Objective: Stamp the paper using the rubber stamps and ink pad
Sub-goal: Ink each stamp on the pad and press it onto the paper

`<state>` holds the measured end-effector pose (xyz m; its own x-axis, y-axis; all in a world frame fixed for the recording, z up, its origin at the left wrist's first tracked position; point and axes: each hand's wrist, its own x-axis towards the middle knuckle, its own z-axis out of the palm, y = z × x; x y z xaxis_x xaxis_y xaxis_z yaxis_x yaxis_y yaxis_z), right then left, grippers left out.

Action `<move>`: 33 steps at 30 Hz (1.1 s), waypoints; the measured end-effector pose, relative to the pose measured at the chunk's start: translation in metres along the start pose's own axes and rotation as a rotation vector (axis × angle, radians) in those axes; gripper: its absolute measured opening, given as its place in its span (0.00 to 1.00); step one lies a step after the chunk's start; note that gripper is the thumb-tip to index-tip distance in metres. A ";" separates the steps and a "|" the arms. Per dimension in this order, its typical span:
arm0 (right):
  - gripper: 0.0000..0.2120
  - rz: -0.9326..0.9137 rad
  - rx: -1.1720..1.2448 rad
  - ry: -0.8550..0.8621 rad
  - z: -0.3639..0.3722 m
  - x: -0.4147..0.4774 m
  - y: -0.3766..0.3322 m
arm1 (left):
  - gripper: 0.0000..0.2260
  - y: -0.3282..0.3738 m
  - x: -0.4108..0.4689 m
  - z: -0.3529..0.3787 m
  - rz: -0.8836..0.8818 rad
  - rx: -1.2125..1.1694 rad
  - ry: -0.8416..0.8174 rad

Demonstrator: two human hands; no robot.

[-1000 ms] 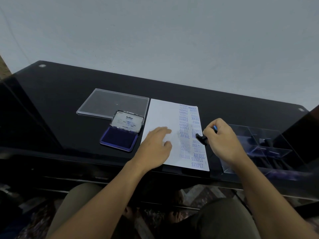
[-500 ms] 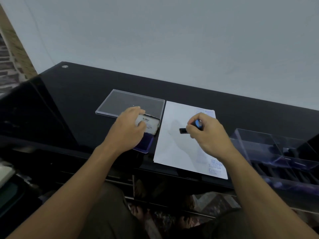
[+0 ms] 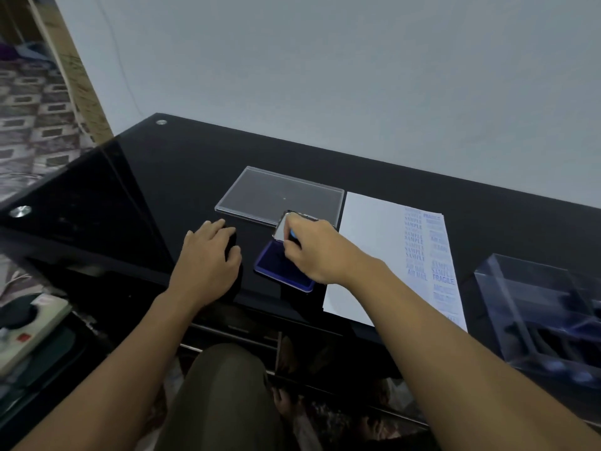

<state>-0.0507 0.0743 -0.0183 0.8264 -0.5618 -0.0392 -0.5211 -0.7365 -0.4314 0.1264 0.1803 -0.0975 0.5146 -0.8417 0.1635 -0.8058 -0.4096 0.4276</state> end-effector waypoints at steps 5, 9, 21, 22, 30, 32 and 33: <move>0.05 -0.037 -0.041 -0.057 0.009 0.013 -0.008 | 0.20 0.000 -0.004 0.004 0.021 0.034 0.045; 0.06 -0.051 -0.068 -0.040 0.018 0.020 -0.013 | 0.19 0.001 -0.006 0.004 0.026 0.035 0.066; 0.06 -0.013 -0.129 -0.042 0.031 0.029 -0.015 | 0.19 0.000 -0.005 0.009 0.022 0.041 0.089; 0.06 -0.004 -0.125 -0.036 0.031 0.028 -0.016 | 0.19 0.001 -0.005 0.010 0.019 0.039 0.088; 0.05 0.058 -0.047 -0.014 0.032 0.023 -0.022 | 0.19 0.002 -0.003 0.010 0.012 0.046 0.091; 0.06 0.066 -0.032 -0.009 0.033 0.023 -0.022 | 0.18 0.003 -0.003 0.010 0.010 0.050 0.089; 0.06 0.069 -0.023 -0.004 0.033 0.023 -0.022 | 0.18 0.003 -0.003 0.010 0.009 0.051 0.090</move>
<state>-0.0129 0.0903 -0.0397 0.7892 -0.6099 -0.0720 -0.5815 -0.7045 -0.4069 0.1195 0.1785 -0.1056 0.5296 -0.8113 0.2476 -0.8233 -0.4215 0.3801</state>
